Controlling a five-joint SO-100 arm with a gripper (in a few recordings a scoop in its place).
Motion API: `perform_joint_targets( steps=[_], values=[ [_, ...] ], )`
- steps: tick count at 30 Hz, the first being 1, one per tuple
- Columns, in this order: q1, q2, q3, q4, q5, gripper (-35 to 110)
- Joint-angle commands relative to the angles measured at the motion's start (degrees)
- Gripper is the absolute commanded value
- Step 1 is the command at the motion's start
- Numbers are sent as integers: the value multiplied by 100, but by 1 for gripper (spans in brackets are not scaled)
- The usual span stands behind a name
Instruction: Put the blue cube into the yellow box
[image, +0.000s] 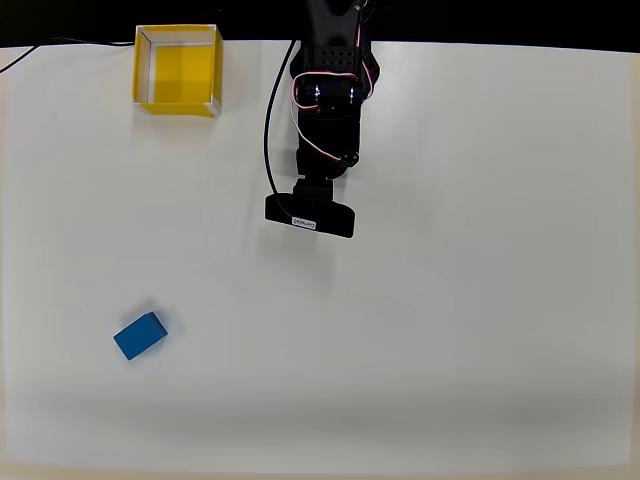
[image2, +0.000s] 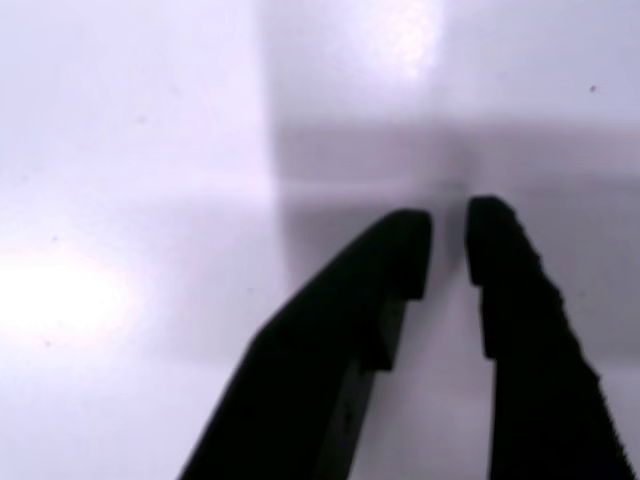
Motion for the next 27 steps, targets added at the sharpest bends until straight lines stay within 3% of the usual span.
perform_joint_targets(
  steps=[1,15,20,27],
  values=[
    [-105,141,149,88,-114,0],
    [-114,141,149,-18,-308,0],
    [167,-422,-62,-1380,-448,0],
    [624,-3085,-1740,-3841,-396,9]
  ],
)
